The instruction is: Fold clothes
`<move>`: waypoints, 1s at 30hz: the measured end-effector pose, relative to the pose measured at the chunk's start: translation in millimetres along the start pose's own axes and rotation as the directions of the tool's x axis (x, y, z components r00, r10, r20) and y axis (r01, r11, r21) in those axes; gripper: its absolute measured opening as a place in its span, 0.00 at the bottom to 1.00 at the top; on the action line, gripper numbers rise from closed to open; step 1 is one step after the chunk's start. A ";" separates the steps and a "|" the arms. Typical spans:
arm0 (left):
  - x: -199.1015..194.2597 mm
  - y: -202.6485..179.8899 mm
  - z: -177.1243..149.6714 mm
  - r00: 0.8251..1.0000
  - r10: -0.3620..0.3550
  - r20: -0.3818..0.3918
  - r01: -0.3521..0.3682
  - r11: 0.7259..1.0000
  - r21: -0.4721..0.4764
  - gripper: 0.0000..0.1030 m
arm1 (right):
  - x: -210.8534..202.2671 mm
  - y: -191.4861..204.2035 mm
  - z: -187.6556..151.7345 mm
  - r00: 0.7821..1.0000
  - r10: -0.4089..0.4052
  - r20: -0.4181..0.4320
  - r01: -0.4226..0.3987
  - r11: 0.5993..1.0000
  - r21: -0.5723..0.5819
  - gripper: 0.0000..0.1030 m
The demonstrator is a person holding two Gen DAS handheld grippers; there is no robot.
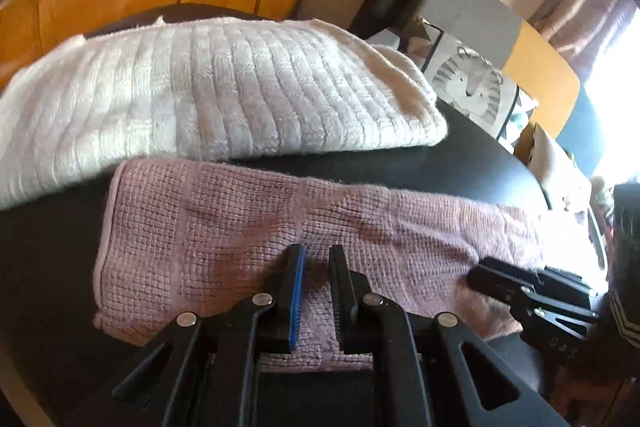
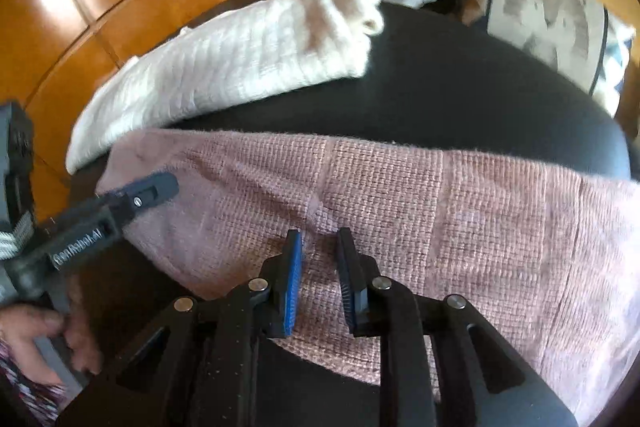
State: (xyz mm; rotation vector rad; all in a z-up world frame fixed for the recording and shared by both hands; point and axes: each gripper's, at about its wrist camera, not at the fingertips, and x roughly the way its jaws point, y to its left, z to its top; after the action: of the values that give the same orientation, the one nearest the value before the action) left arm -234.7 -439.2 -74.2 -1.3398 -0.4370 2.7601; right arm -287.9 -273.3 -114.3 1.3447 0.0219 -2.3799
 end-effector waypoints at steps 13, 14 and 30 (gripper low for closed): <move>5.2 -53.8 5.2 0.999 0.041 0.008 -0.041 0.996 0.074 0.13 | -97.3 -44.4 -30.4 0.984 0.037 0.175 -0.066 0.985 0.160 0.21; -0.9 -57.5 6.6 1.000 0.011 0.029 -0.012 0.998 0.057 0.13 | -108.2 -57.3 -38.6 0.985 -0.001 0.173 -0.029 0.984 0.175 0.21; 32.8 -341.1 -82.2 0.978 -0.166 -0.124 0.206 0.838 0.506 0.14 | -213.7 -258.4 -197.4 0.944 -0.330 -0.014 0.285 0.791 0.542 0.22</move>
State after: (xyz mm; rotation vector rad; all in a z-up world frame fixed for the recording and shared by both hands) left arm -220.1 -87.6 -55.6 -1.1790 0.1714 2.4031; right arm -120.6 77.2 -90.8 1.5780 -0.5330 -2.8540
